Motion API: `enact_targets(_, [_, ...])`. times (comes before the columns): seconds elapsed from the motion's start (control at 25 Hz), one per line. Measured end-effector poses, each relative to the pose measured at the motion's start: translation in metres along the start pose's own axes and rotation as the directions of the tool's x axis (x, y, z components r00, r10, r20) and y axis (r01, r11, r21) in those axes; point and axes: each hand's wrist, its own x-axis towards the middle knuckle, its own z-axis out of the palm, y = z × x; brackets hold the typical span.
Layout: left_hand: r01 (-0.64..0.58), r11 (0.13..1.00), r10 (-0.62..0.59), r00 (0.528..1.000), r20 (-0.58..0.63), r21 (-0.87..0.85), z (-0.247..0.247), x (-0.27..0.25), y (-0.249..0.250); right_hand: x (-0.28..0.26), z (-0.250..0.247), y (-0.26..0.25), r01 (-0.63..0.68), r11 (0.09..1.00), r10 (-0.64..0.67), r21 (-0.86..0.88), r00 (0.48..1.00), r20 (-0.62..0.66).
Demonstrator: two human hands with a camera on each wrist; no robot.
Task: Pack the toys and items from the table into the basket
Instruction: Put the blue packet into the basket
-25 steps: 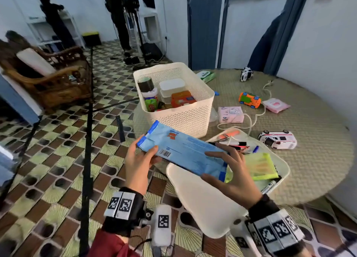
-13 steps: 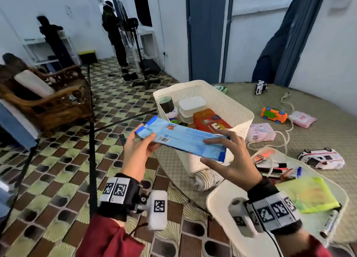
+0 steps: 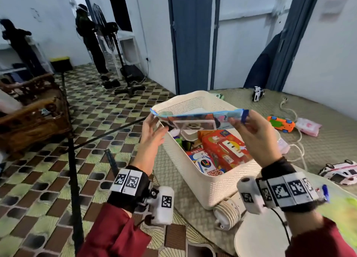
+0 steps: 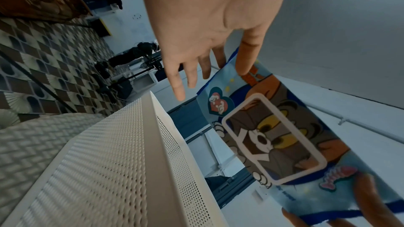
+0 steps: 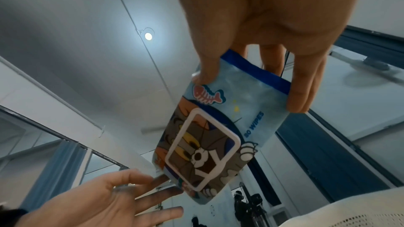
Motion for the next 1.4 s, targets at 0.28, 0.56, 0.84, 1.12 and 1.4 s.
enact_targets(0.28, [-0.074, 0.98, 0.067, 0.997, 0.045, 0.187, -0.012, 0.099, -0.027, 0.057, 0.023, 0.028, -0.191, 0.977, 0.177, -0.09, 0.973, -0.148])
enact_targets(0.56, [-0.059, 0.974, 0.029, 0.99, 0.136, 0.217, -0.005, 0.164, -0.044, 0.092, 0.016, 0.037, -0.363, 0.915, 0.335, -0.178, 0.927, -0.168])
enact_targets(0.84, [0.01, 0.976, -0.102, 0.905, 0.413, 0.219, -0.009, 0.207, -0.06, 0.105, 0.035, 0.059, -0.459, 0.73, 0.467, -0.507, 0.876, -0.119])
enact_targets(1.12, [0.011, 0.991, -0.083, 0.833, 0.547, 0.134, -0.021, 0.247, -0.07, 0.113, 0.077, 0.085, -0.515, 0.458, 0.727, -0.725, 0.686, -0.028])
enact_targets(1.4, [0.184, 0.981, -0.19, 0.826, 0.531, 0.065, -0.035, 0.275, -0.08, 0.125, 0.125, 0.087, -0.361, 0.446, 0.633, -0.819, 0.774, 0.004])
